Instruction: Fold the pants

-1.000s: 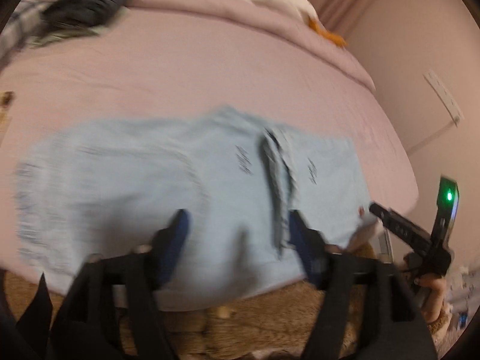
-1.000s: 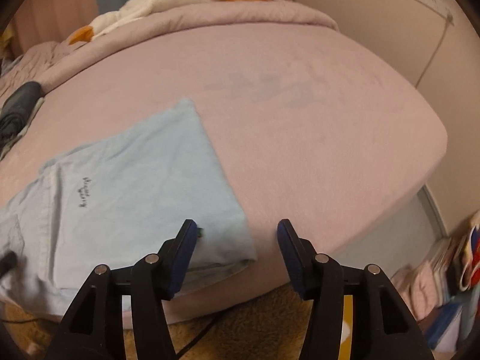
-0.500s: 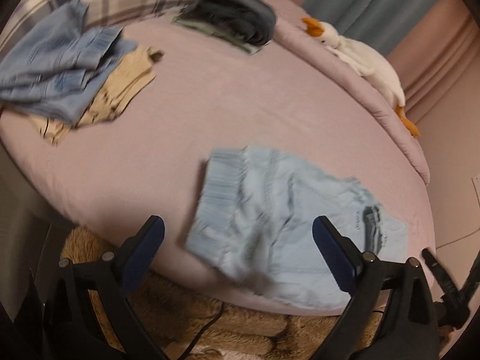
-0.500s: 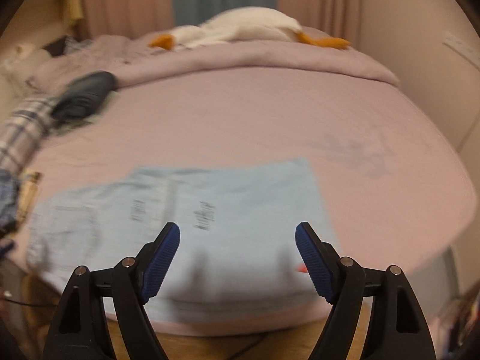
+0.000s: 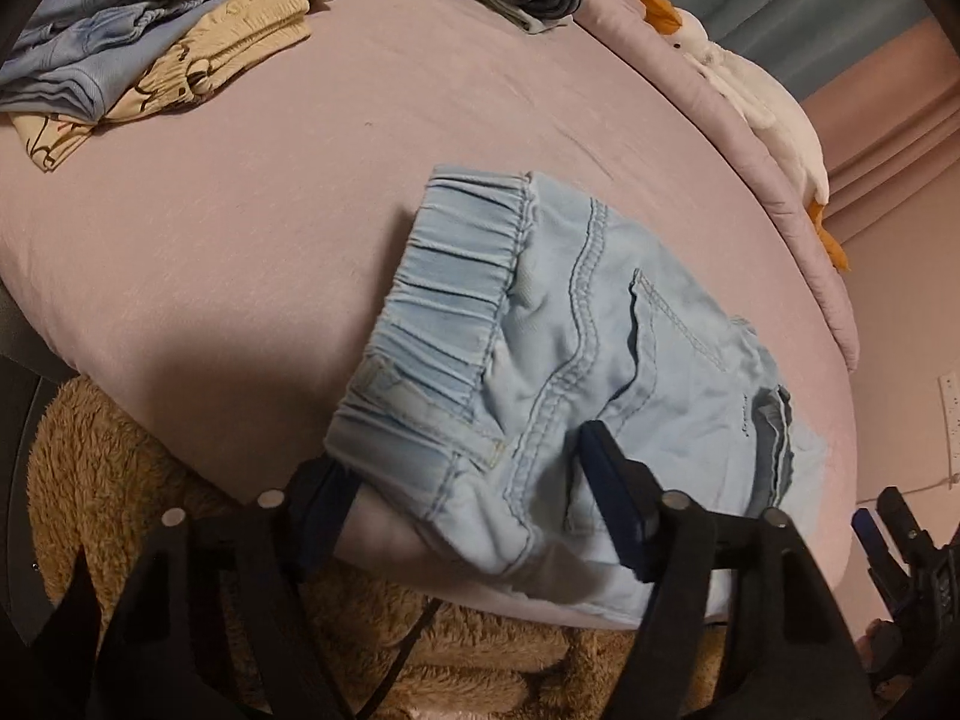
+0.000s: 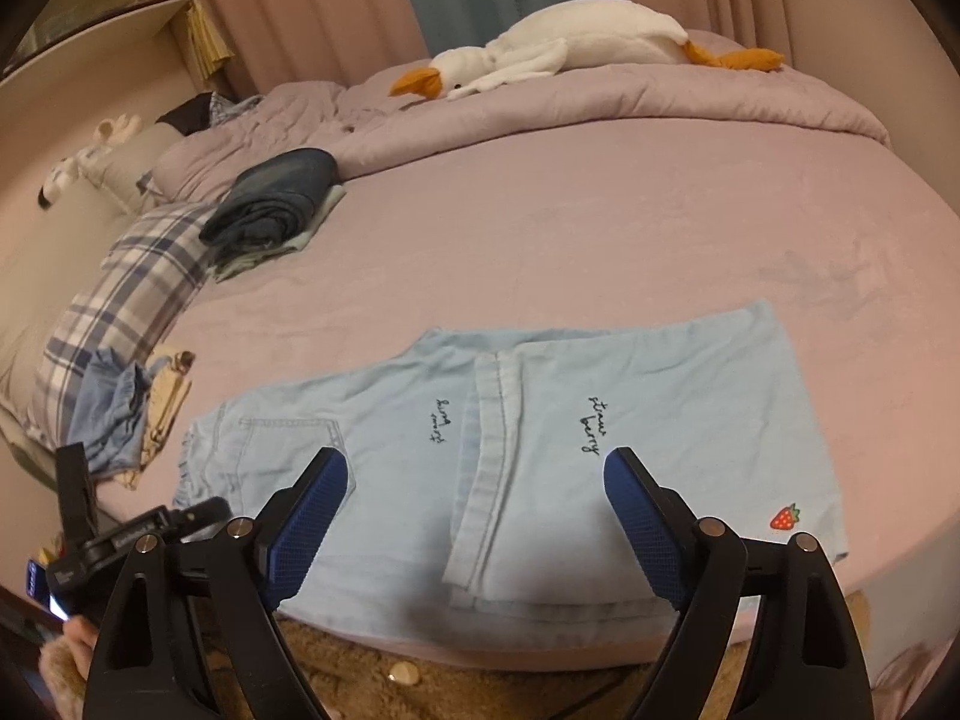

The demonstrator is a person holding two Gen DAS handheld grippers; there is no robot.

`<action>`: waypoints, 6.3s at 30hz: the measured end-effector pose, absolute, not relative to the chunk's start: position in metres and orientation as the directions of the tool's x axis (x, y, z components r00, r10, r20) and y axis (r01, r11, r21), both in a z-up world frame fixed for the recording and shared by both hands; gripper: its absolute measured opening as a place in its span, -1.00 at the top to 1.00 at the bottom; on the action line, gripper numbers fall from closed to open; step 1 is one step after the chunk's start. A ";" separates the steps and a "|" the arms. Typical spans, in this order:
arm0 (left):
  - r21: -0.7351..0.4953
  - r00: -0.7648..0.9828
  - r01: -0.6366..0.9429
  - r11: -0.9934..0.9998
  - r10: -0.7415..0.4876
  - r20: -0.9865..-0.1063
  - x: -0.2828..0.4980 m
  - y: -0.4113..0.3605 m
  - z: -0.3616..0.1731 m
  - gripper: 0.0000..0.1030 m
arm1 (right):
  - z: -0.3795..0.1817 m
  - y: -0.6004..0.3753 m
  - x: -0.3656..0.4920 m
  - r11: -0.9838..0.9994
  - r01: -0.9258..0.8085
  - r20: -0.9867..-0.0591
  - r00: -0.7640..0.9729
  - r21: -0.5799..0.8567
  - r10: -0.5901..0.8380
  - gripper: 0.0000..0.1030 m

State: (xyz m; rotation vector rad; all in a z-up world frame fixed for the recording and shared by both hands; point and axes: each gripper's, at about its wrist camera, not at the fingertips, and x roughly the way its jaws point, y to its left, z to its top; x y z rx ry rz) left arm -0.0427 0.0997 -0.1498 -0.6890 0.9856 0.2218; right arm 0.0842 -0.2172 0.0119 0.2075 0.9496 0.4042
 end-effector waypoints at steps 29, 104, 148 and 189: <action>-0.491 0.415 0.298 0.818 -0.575 -0.705 0.082 -0.158 -0.078 0.22 | -0.009 -0.357 0.061 0.909 0.171 -0.784 0.581 0.381 0.219 -0.70; -0.447 0.369 0.112 0.887 -0.455 -0.810 0.088 -0.092 -0.143 -0.13 | -0.062 -0.367 0.115 0.925 0.194 -0.854 0.481 0.326 0.200 0.24; -0.618 0.364 0.053 0.784 -0.592 -0.719 0.191 -0.090 -0.149 0.47 | -0.080 -0.378 0.161 0.816 0.094 -0.777 0.384 0.571 0.499 0.10; -0.337 0.440 -0.017 0.941 -0.296 -0.848 0.122 -0.052 -0.133 0.09 | -0.061 -0.327 0.193 0.946 0.049 -0.863 0.426 0.322 0.272 0.32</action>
